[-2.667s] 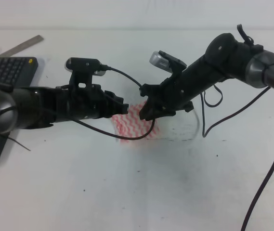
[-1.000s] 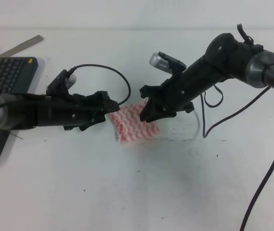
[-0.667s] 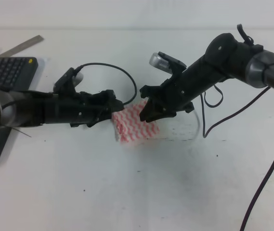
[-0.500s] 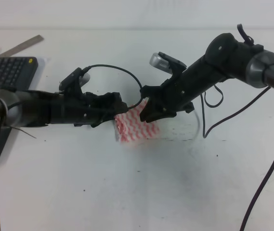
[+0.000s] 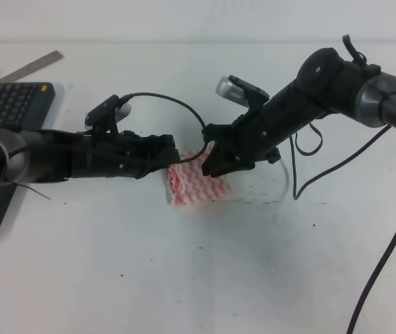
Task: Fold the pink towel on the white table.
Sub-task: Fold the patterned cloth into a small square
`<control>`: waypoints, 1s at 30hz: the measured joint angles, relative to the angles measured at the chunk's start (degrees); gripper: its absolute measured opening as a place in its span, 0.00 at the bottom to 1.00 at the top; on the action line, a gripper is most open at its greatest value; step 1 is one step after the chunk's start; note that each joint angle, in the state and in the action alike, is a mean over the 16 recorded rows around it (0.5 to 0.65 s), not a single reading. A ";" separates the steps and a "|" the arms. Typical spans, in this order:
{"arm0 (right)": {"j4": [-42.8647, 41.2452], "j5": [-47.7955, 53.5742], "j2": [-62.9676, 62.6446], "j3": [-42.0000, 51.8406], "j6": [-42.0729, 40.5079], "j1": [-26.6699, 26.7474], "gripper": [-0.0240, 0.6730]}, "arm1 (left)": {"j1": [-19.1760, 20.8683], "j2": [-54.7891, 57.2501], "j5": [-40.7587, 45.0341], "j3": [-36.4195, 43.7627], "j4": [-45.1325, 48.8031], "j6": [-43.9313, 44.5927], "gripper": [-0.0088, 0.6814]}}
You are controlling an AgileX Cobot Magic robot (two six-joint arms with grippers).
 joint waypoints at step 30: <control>-0.43 0.23 0.17 0.01 0.00 0.00 0.18 | 0.01 -0.37 -1.73 -1.53 -0.16 8.24 0.01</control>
